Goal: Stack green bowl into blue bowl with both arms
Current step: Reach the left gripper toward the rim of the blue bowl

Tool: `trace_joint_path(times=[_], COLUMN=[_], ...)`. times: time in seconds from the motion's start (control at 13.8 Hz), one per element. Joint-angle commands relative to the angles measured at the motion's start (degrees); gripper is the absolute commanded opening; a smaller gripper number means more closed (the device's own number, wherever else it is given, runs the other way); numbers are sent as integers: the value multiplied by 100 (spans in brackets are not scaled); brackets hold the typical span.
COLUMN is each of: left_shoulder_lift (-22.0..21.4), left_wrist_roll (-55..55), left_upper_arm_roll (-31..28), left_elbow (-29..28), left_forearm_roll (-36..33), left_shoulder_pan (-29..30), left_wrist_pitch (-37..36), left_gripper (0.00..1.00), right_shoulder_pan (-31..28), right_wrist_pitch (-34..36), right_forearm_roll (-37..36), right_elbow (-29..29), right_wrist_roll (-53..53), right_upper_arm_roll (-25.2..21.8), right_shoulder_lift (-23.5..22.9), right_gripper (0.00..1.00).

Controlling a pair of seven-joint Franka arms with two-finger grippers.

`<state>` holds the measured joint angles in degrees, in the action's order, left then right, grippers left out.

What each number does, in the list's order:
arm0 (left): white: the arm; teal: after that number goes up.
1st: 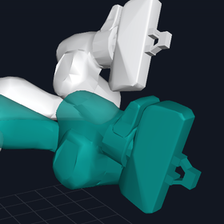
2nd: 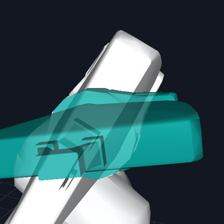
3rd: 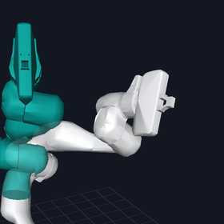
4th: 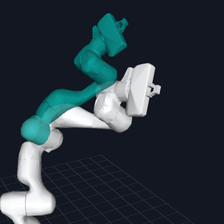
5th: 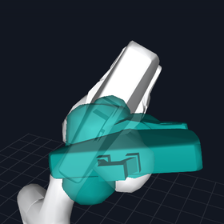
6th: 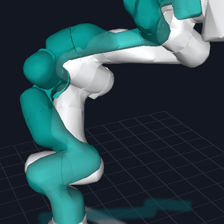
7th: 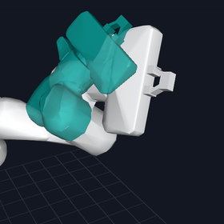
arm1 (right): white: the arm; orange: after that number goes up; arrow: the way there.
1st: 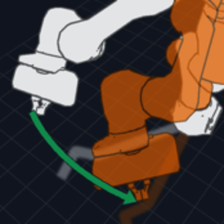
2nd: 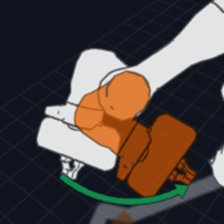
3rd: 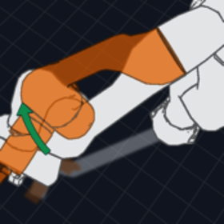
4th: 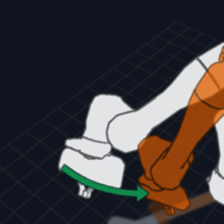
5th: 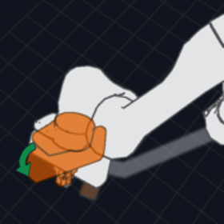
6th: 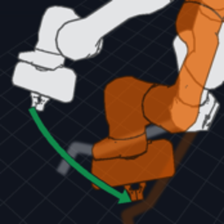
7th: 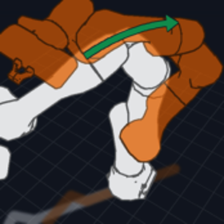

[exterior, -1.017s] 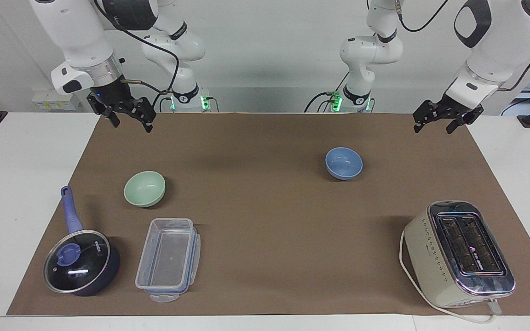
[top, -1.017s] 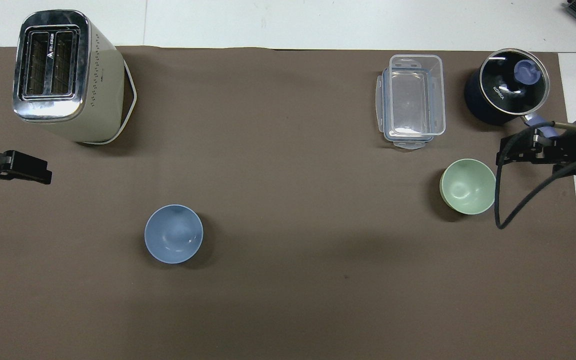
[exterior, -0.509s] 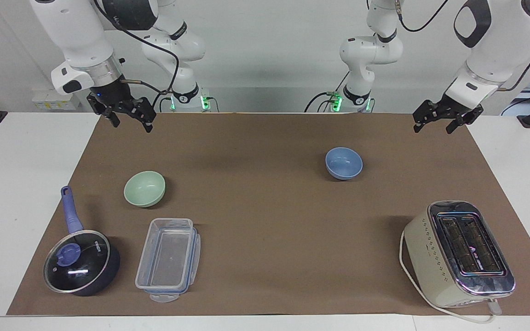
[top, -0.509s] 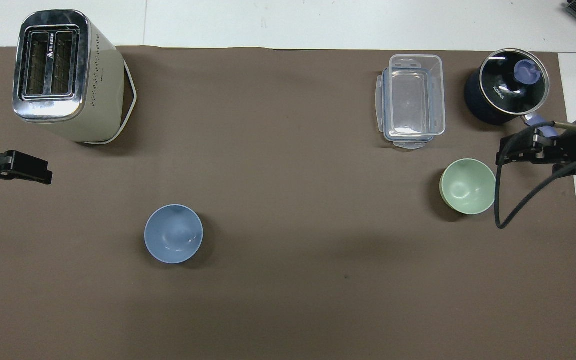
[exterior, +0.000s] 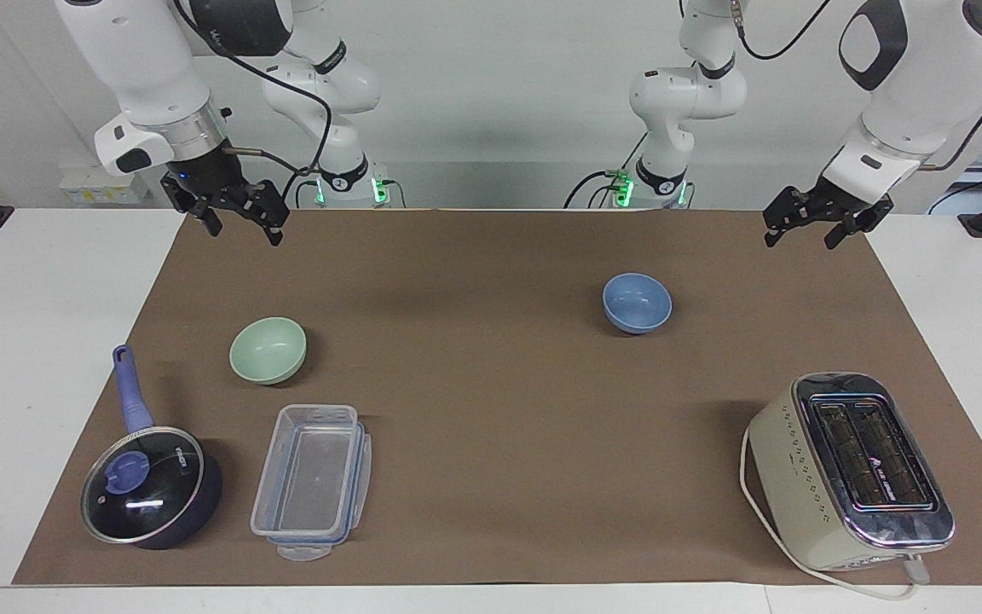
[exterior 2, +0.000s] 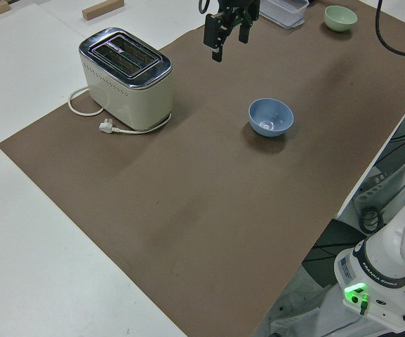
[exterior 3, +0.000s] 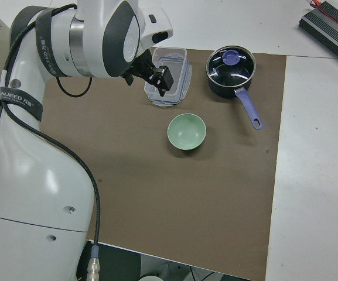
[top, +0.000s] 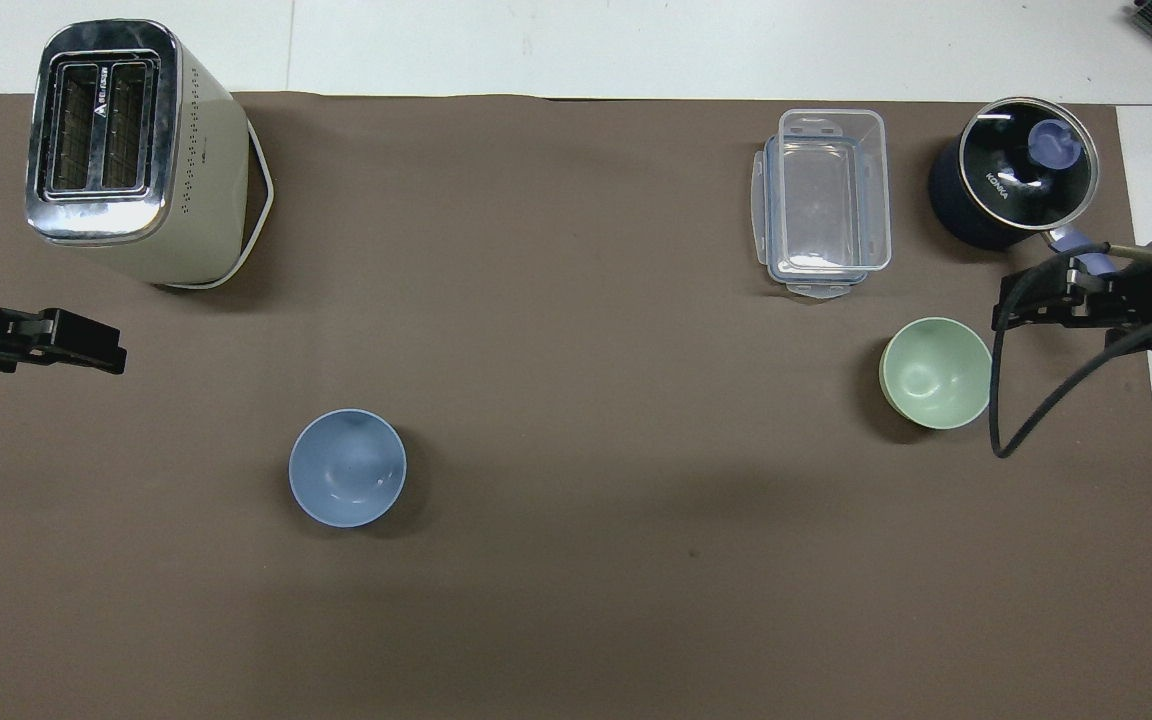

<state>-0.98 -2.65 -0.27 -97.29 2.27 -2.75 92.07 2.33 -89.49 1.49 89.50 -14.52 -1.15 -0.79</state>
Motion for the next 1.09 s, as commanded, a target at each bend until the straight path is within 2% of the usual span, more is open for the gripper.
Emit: trace_joint_path(times=[0.0, 1.02], left_shoulder_lift=[-201, -184], left_wrist_roll=[-7, 45], left_upper_arm_roll=[1, 1], left_elbow=[-492, -1503], left_forearm_roll=[-34, 151], left_shoulder_pan=[-76, -603], left_wrist_pitch=[416, 1418], left_gripper=[100, 100], right_shoulder_pan=[-57, -57], right_wrist_pitch=[19, 19], right_forearm_roll=[132, 132], right_elbow=[6, 6], right_wrist_roll=[108, 108], right_upper_arm_roll=[-8, -8], right_shoulder_lift=[35, 35], right_gripper=[100, 100])
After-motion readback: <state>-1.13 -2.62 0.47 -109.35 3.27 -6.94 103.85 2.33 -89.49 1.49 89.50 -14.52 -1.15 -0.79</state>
